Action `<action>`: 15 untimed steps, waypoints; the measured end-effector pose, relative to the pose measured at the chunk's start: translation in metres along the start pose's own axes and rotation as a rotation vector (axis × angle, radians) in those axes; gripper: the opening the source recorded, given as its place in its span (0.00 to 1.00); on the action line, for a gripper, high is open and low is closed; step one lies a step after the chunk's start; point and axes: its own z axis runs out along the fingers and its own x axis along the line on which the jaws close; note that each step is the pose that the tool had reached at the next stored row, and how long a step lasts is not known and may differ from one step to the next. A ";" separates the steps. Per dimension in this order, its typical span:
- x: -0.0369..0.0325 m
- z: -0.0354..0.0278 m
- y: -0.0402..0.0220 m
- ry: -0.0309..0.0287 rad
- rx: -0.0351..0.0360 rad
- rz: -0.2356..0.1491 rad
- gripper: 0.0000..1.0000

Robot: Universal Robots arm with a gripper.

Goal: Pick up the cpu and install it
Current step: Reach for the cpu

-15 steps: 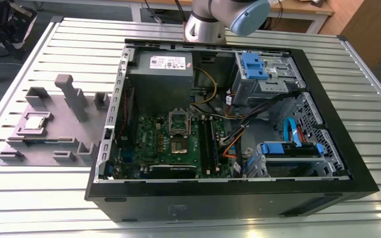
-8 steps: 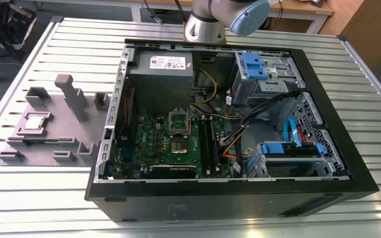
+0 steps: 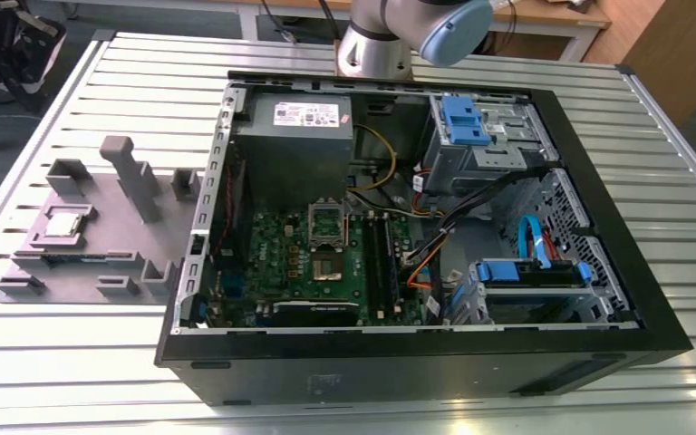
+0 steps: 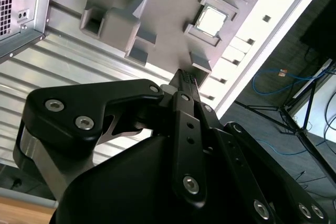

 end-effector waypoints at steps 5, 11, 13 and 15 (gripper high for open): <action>0.0012 0.0019 -0.0003 0.0001 0.0000 0.000 0.11; 0.0027 0.0042 -0.0008 0.0000 0.0000 0.000 0.11; 0.0033 0.0051 -0.0011 -0.0001 -0.0001 0.000 0.11; 0.0039 0.0059 -0.0015 0.0000 0.0000 0.000 0.11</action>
